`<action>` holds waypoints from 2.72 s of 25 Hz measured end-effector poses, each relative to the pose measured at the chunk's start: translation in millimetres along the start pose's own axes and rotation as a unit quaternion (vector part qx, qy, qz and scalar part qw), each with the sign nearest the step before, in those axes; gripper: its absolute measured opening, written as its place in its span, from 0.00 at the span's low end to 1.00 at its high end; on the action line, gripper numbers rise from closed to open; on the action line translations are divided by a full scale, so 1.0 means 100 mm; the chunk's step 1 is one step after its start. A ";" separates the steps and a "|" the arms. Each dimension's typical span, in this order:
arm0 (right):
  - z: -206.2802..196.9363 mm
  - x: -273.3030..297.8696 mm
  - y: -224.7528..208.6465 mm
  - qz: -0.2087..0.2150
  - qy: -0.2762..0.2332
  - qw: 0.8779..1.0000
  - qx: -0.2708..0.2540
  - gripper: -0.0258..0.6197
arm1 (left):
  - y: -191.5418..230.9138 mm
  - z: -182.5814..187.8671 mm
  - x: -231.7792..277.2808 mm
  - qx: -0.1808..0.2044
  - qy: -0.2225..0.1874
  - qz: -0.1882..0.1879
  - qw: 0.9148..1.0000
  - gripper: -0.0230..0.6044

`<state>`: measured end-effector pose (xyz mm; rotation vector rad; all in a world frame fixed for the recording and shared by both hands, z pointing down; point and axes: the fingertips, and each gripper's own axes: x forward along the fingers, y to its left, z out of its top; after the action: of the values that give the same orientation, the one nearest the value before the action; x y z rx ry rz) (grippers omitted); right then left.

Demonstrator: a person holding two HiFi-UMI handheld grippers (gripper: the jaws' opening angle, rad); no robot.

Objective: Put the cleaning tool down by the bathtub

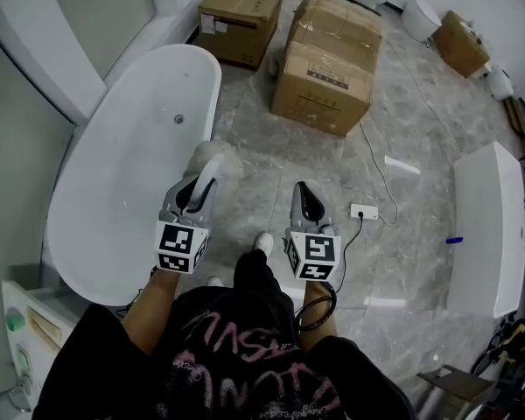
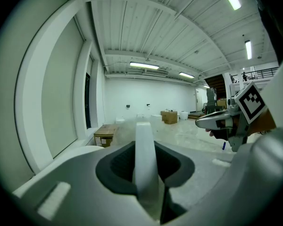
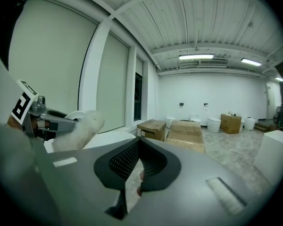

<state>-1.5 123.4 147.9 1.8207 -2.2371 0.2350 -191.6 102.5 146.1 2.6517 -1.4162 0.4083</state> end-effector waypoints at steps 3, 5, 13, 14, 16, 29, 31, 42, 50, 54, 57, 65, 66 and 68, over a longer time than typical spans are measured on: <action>-0.08 0.20 -0.15 0.004 0.013 1.000 0.005 0.06 | 0.02 -0.03 0.24 -0.002 0.014 0.002 1.000 0.18; -0.11 0.34 -0.27 0.008 0.017 1.000 0.009 0.06 | 0.03 -0.05 0.41 -0.005 0.024 0.005 1.000 0.18; -0.24 0.84 -0.81 0.019 0.042 0.998 0.030 0.06 | -0.04 -0.07 1.10 -0.006 0.059 0.012 0.998 0.18; -0.25 0.90 -0.87 0.021 0.045 0.998 0.033 0.06 | -0.05 -0.07 1.17 -0.006 0.063 0.013 0.998 0.18; -0.29 1.01 -0.98 0.026 0.050 0.998 0.038 0.06 | -0.07 -0.08 1.31 -0.005 0.071 0.016 0.997 0.18; -0.55 1.38 -1.30 0.057 0.084 0.993 0.055 0.06 | -0.15 -0.15 1.76 -0.007 0.107 0.035 0.994 0.18; -0.58 1.41 -1.30 0.059 0.089 0.993 0.055 0.06 | -0.13 -0.18 1.78 -0.012 0.110 0.039 0.993 0.18; -0.66 1.49 -1.29 0.048 0.105 0.991 0.060 0.06 | 0.01 -0.35 1.90 -0.022 0.127 0.025 0.991 0.18; -0.85 1.63 -1.34 0.022 0.135 0.989 0.057 0.06 | 0.07 -0.57 2.11 -0.029 0.152 -0.005 0.988 0.18; -0.92 1.70 -1.35 0.019 0.144 0.988 0.057 0.06 | 0.11 -0.71 2.20 -0.033 0.160 -0.012 0.986 0.18; -1.01 1.73 -1.35 0.017 0.149 0.987 0.059 0.06 | 0.11 -0.82 2.27 -0.037 0.167 -0.017 0.985 0.18; -1.33 1.84 -1.29 0.012 0.171 0.983 0.068 0.06 | 0.12 -1.21 2.34 -0.043 0.199 -0.029 0.979 0.18; -1.37 1.86 -1.29 0.012 0.173 0.982 0.069 0.06 | 0.12 -1.25 2.36 -0.044 0.203 -0.030 0.978 0.18; -1.47 1.90 -1.30 0.013 0.178 0.981 0.072 0.06 | 0.13 -1.35 2.41 -0.045 0.211 -0.032 0.976 0.18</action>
<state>102.2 -41.4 339.6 1.6594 -2.0362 0.6862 -99.5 -67.5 344.1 2.3425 -1.1832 0.8208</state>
